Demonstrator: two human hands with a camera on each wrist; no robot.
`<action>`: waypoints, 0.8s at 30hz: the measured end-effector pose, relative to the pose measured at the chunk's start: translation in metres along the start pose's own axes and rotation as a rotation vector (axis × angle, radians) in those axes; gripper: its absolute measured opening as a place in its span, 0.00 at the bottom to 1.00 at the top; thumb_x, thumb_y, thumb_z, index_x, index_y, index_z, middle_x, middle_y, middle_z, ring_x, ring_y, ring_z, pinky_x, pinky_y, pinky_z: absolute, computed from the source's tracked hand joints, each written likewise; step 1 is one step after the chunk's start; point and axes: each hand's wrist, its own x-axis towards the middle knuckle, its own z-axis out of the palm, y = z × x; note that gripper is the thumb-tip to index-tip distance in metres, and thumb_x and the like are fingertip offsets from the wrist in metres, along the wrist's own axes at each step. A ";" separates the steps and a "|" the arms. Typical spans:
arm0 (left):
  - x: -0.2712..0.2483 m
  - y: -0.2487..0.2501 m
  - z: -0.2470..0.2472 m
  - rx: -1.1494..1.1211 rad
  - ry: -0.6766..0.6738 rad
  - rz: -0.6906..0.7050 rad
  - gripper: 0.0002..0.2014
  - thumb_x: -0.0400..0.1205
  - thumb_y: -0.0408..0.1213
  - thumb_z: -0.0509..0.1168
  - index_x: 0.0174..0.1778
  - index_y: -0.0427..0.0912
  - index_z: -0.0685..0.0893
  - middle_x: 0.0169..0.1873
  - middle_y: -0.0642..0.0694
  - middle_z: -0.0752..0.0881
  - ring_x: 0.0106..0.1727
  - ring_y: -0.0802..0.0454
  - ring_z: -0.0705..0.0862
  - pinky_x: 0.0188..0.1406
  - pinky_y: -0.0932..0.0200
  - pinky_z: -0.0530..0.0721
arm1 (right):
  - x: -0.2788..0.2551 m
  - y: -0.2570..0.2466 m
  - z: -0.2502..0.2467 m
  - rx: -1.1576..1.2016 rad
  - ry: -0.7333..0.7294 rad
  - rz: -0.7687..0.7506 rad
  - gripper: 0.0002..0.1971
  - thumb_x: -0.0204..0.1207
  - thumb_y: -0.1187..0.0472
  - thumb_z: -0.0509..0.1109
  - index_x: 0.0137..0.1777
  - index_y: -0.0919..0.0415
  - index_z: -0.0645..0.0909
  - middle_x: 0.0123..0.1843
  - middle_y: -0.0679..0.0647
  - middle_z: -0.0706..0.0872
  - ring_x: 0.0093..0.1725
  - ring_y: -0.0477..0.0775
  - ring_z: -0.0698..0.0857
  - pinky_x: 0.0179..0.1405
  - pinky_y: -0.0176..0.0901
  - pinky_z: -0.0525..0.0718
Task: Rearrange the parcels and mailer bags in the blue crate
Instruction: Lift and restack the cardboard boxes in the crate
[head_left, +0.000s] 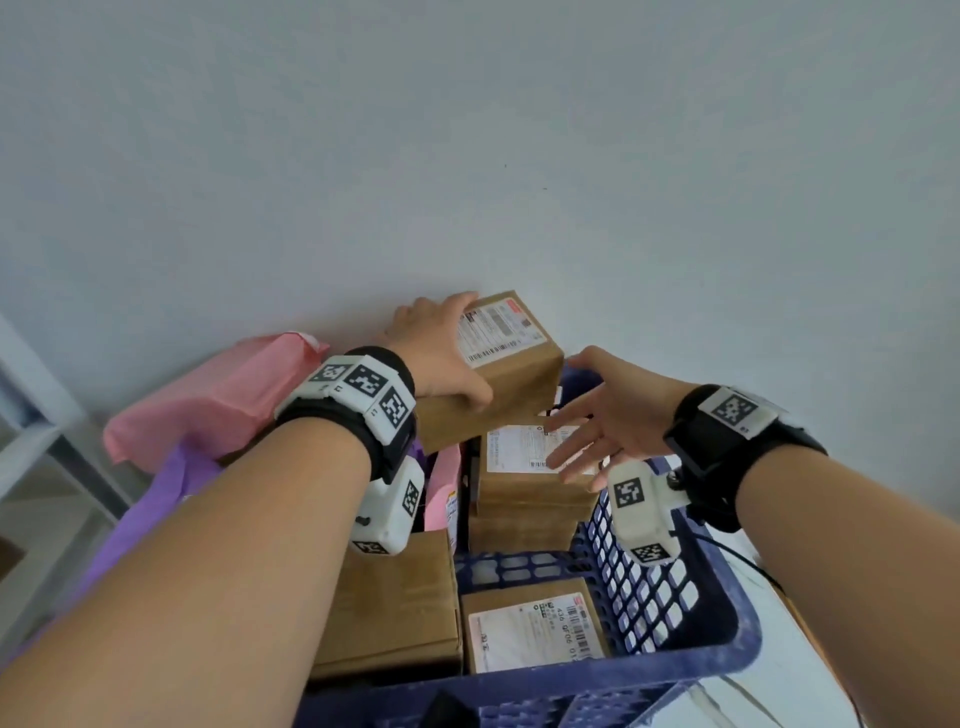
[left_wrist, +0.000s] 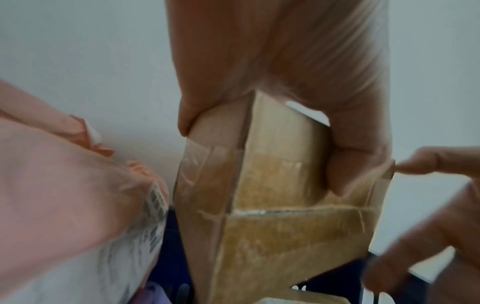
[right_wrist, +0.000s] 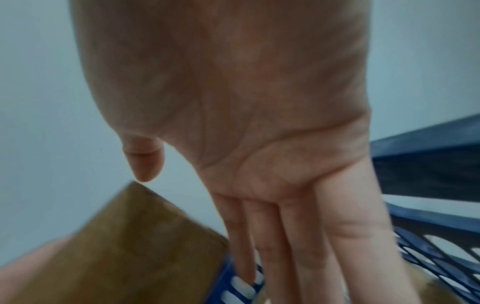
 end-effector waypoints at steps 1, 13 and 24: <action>0.001 -0.003 -0.001 -0.012 0.018 -0.011 0.60 0.56 0.53 0.79 0.83 0.58 0.53 0.67 0.43 0.71 0.68 0.41 0.69 0.67 0.44 0.76 | 0.004 0.004 0.001 -0.058 -0.028 0.043 0.39 0.75 0.33 0.52 0.68 0.68 0.78 0.59 0.70 0.88 0.55 0.70 0.89 0.71 0.64 0.73; 0.001 -0.009 0.009 -0.166 0.044 -0.052 0.64 0.48 0.64 0.75 0.82 0.57 0.57 0.71 0.49 0.74 0.70 0.47 0.73 0.69 0.41 0.76 | 0.067 0.075 0.130 -1.778 -0.393 -0.313 0.54 0.62 0.36 0.79 0.83 0.58 0.58 0.80 0.59 0.68 0.76 0.66 0.71 0.75 0.61 0.70; 0.003 -0.017 0.018 -0.206 -0.021 -0.110 0.63 0.51 0.63 0.77 0.83 0.58 0.55 0.75 0.51 0.71 0.75 0.49 0.70 0.75 0.36 0.69 | 0.081 0.101 0.140 -1.800 -0.362 -0.197 0.62 0.59 0.35 0.80 0.85 0.56 0.48 0.76 0.64 0.70 0.68 0.69 0.78 0.65 0.61 0.80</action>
